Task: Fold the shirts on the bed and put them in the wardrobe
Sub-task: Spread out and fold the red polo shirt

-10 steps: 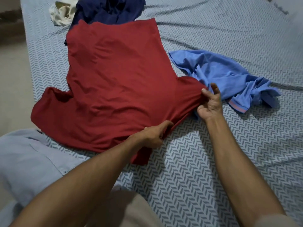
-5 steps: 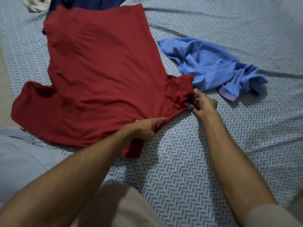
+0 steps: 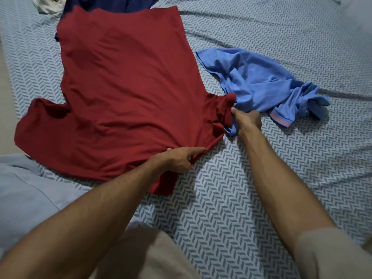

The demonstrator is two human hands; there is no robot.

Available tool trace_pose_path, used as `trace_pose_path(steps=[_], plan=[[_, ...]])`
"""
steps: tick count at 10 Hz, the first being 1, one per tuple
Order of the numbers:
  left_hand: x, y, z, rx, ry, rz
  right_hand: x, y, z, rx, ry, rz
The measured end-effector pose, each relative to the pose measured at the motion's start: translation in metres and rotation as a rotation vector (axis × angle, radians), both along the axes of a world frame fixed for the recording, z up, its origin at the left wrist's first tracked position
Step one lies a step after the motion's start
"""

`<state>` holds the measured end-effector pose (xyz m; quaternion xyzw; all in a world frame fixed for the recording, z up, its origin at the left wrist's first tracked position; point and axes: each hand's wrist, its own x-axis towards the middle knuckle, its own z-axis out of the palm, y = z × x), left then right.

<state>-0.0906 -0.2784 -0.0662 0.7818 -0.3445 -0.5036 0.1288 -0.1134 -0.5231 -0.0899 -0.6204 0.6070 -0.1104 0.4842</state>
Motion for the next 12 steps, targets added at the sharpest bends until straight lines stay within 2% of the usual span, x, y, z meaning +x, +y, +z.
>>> trace_pose_path(steps=[1,2,3,4,5,6,7,8,9,10,11,12], plan=[[0.0,0.002,0.0,-0.009,0.014,0.013,0.005,-0.034,-0.007,0.117,-0.289,-0.236],[-0.001,0.003,0.003,-0.017,0.018,0.017,-0.018,-0.066,0.016,0.149,-0.803,-0.947],[-0.001,0.001,0.005,-0.024,0.027,0.017,-0.036,-0.041,0.077,-0.34,0.113,0.01],[0.001,-0.001,0.001,-0.026,0.046,0.021,-0.034,-0.048,0.044,-0.421,0.072,-0.03],[0.003,-0.002,0.003,-0.05,0.071,0.026,-0.006,-0.029,0.022,-0.309,0.129,0.177],[0.002,-0.002,0.003,-0.035,0.07,0.023,0.006,0.004,0.01,-0.187,0.312,0.414],[0.001,0.0,0.002,-0.058,0.069,0.028,0.016,0.007,0.01,-0.182,0.331,0.374],[0.001,0.001,0.001,-0.063,0.065,0.033,0.011,-0.027,0.002,-0.15,0.086,0.175],[0.0,-0.002,0.002,-0.047,0.046,0.027,-0.009,-0.053,0.001,-0.126,-0.035,0.066],[0.001,-0.003,0.001,-0.046,0.044,0.009,-0.027,-0.062,-0.005,-0.006,0.084,0.022],[0.003,-0.002,0.0,-0.052,0.041,0.005,-0.021,-0.052,0.0,-0.248,0.356,0.155],[0.003,-0.002,-0.001,-0.061,0.035,-0.002,-0.009,-0.036,0.011,-0.607,0.426,0.346]])
